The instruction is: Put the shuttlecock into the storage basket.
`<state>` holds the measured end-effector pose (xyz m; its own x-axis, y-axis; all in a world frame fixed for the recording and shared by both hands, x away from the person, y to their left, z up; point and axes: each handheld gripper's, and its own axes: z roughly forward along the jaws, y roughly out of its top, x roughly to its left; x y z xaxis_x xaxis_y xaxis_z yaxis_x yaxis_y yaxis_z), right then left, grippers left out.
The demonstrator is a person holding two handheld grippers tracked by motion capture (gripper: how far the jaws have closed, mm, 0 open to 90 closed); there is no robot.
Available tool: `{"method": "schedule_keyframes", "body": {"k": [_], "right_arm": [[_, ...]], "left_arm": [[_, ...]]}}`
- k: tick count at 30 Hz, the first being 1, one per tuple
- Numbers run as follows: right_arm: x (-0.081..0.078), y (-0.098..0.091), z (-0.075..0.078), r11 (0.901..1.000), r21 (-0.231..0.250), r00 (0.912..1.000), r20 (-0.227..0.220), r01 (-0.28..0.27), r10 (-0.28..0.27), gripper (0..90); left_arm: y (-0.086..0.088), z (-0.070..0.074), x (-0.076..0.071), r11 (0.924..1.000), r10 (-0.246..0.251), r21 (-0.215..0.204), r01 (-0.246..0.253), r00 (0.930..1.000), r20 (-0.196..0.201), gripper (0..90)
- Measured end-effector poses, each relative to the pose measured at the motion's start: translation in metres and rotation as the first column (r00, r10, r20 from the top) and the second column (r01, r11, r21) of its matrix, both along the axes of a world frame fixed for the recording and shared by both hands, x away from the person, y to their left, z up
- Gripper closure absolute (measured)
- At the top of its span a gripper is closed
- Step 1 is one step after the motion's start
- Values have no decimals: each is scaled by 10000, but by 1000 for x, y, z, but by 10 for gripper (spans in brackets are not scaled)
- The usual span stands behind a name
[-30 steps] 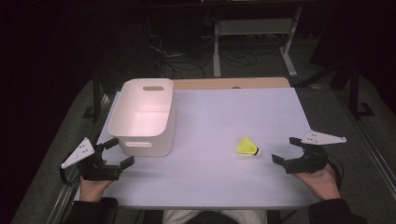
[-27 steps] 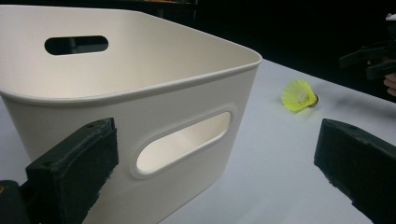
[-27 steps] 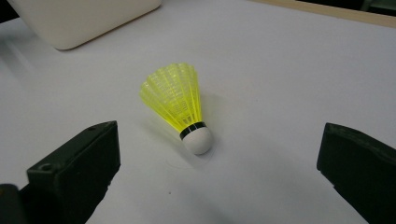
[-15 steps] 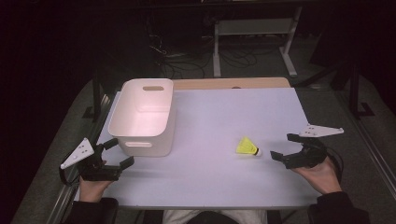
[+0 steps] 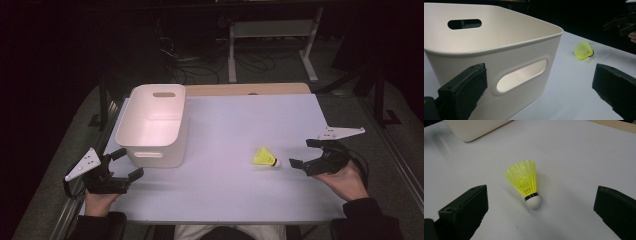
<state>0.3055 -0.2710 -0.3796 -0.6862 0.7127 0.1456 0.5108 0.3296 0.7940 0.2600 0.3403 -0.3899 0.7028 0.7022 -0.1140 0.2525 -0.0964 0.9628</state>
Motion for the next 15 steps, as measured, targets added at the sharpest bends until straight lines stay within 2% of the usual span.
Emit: {"method": "schedule_keyframes", "body": {"k": [15], "right_arm": [[15,8,8,9973,-587,9983,-394,-452,430,0]], "left_arm": [[0,0,0,10000,-25,-19,25,10000,6,0]]}}
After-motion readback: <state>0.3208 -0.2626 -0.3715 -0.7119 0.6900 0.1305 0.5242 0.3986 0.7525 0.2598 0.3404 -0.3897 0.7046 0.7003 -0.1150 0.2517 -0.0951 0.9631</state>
